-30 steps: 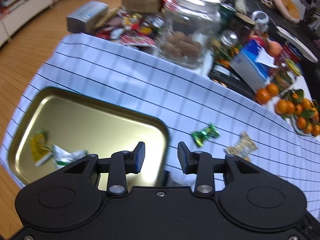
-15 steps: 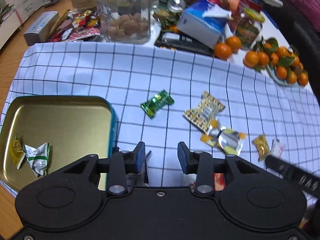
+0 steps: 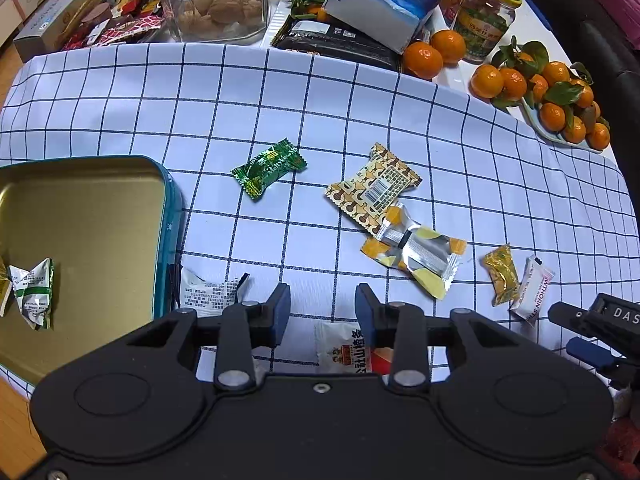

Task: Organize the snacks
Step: 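Close the right tool on the white Hawthorn strip packet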

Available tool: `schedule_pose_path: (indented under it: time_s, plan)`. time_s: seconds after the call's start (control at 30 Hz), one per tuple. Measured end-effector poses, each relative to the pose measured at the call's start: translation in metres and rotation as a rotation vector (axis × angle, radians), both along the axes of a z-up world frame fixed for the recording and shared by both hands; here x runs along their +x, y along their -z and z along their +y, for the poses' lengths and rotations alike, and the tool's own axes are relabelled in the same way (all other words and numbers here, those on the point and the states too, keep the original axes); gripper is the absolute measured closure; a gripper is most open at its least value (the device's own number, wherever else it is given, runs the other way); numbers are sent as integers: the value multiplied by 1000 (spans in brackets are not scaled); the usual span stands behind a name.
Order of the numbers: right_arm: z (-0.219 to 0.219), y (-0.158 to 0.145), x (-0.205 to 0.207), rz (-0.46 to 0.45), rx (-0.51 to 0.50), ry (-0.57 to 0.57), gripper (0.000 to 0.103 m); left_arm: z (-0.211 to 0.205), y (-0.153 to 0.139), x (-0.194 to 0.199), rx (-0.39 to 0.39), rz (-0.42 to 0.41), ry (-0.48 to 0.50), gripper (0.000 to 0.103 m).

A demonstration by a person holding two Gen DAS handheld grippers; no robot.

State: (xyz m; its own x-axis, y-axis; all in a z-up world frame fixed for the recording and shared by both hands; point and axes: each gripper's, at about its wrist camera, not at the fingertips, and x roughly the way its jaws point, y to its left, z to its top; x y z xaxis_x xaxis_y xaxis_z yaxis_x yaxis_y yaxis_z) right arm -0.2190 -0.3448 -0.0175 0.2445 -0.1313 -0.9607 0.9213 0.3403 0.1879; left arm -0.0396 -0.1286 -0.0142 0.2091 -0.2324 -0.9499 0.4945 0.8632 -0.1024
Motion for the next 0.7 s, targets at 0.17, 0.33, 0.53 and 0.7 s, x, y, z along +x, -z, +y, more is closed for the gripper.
schedule_pose_path:
  time_s: [0.17, 0.33, 0.53, 0.7]
  plan:
    - [9, 2, 21, -16, -50, -81, 46, 2, -1, 9, -12, 14, -29, 57]
    - [11, 6, 38, 13, -124, -141, 48, 3, -1, 19, -26, 27, -57, 57]
    - [6, 21, 43, 41, -72, -139, 54, 3, 0, 28, -31, 42, -74, 57]
    - [6, 27, 52, 63, -76, -157, 62, 1, 2, 30, -27, 49, -64, 57]
